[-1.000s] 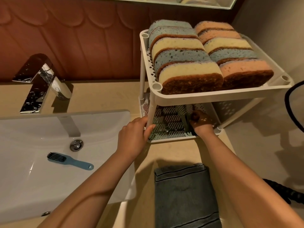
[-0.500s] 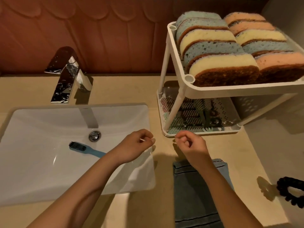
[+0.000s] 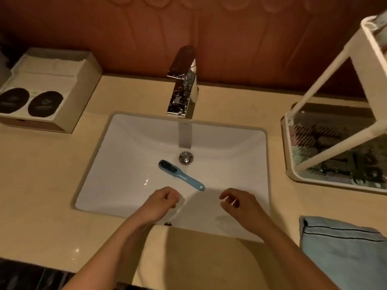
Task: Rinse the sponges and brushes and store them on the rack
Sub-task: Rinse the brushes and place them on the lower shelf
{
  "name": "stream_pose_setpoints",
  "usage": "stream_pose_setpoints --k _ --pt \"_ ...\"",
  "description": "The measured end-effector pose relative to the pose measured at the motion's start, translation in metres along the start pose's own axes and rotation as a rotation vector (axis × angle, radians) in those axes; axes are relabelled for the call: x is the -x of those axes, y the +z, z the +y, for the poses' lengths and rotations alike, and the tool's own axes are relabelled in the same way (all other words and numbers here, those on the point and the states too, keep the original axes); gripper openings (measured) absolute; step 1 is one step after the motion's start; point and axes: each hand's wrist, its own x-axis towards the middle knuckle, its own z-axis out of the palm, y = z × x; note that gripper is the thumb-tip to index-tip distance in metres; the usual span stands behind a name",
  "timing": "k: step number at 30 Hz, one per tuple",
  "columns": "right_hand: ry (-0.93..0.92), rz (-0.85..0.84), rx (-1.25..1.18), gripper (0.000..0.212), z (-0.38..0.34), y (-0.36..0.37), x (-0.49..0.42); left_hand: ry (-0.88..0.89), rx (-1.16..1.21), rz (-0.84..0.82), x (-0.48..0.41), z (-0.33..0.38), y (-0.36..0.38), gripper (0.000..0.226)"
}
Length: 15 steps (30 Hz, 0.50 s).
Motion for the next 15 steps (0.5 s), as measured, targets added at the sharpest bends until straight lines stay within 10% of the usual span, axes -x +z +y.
stream_pose_setpoints --k 15 --pt "0.164 -0.013 0.290 0.019 -0.010 0.112 -0.134 -0.157 0.154 0.069 -0.039 -0.051 -0.080 0.024"
